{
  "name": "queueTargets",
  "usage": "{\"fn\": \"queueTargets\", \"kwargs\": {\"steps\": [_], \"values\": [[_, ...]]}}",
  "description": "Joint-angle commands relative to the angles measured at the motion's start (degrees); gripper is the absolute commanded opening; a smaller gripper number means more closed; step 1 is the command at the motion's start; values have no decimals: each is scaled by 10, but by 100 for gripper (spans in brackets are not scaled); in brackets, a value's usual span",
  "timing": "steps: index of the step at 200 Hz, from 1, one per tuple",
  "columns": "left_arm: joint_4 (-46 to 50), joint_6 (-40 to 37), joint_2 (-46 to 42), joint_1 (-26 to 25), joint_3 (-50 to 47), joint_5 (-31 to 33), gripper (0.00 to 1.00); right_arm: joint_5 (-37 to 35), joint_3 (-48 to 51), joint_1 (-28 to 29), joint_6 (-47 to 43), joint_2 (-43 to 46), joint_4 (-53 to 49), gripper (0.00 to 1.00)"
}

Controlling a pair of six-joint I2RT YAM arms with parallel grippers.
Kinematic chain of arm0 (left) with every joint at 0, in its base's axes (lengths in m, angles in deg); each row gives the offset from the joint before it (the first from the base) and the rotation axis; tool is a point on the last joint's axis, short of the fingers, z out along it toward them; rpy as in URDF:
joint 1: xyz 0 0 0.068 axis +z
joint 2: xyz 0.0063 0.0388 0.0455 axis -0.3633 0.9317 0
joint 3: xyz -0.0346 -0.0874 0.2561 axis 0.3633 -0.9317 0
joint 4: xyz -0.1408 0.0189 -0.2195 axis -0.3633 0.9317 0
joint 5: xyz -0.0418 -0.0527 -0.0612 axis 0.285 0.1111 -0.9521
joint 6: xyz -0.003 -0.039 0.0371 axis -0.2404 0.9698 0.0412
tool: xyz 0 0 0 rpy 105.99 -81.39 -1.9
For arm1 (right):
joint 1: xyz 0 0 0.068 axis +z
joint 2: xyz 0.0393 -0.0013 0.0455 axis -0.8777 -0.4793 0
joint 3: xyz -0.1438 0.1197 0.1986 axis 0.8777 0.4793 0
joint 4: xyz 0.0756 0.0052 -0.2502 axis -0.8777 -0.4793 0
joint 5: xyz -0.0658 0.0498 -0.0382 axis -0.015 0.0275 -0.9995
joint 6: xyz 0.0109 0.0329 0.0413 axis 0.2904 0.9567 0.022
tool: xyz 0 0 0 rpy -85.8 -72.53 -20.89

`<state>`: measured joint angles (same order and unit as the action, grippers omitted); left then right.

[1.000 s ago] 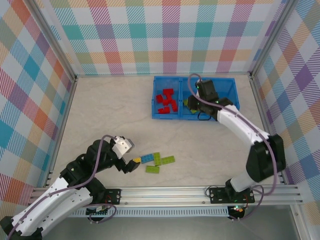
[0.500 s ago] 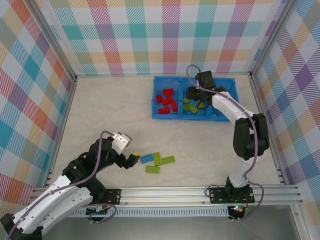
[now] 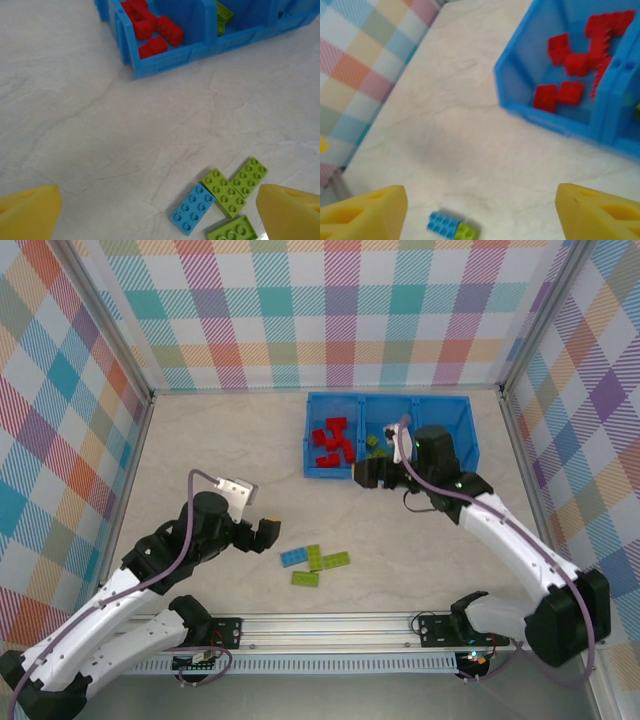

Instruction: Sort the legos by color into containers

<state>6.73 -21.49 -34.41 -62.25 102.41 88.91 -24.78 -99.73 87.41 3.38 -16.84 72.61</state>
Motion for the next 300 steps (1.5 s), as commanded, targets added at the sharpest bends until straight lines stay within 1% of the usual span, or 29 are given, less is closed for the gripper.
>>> {"fn": "queueTargets", "kwargs": {"steps": [1,11,18,43,49,67,81,103,126,154,183,195,243,263,273,280,300], "values": [[32,-61,28,3,-3,-82,100,98,65,-3,-5,62,71,85],[32,-120,38,-2,-9,-119,100,118,93,-2,-18,89,87,88],[34,-152,44,-6,-12,-131,100,120,105,-2,-25,104,85,91],[66,-254,92,-24,-5,-129,100,114,110,0,-40,125,24,94],[69,-275,109,-33,-2,-126,99,110,110,2,-41,126,10,95],[53,-323,156,-64,-6,-111,98,107,113,8,-43,126,-8,97],[17,-336,193,-83,-16,-112,98,107,117,12,-42,129,-7,98],[-59,-319,258,-85,-36,-118,98,103,131,14,-30,135,10,99],[-83,-321,328,-85,-29,-101,97,102,138,14,-26,141,18,100],[-60,-334,403,-85,-4,-86,88,95,138,14,-31,145,6,100],[-79,-328,424,-79,-10,-72,79,94,140,14,-27,148,8,100],[-87,-328,425,-75,-14,-75,73,96,142,13,-21,148,12,100],[-93,-329,449,-64,-21,-76,43,96,141,13,1,149,27,100],[-95,-332,454,-63,-21,-74,42,95,140,14,6,149,30,100],[-99,-331,452,-63,-22,-76,31,94,138,13,8,147,29,100],[-104,-330,449,-63,-24,-76,27,94,136,14,10,147,29,100],[-110,-329,439,-62,-28,-68,26,93,133,13,14,147,29,100]]}}
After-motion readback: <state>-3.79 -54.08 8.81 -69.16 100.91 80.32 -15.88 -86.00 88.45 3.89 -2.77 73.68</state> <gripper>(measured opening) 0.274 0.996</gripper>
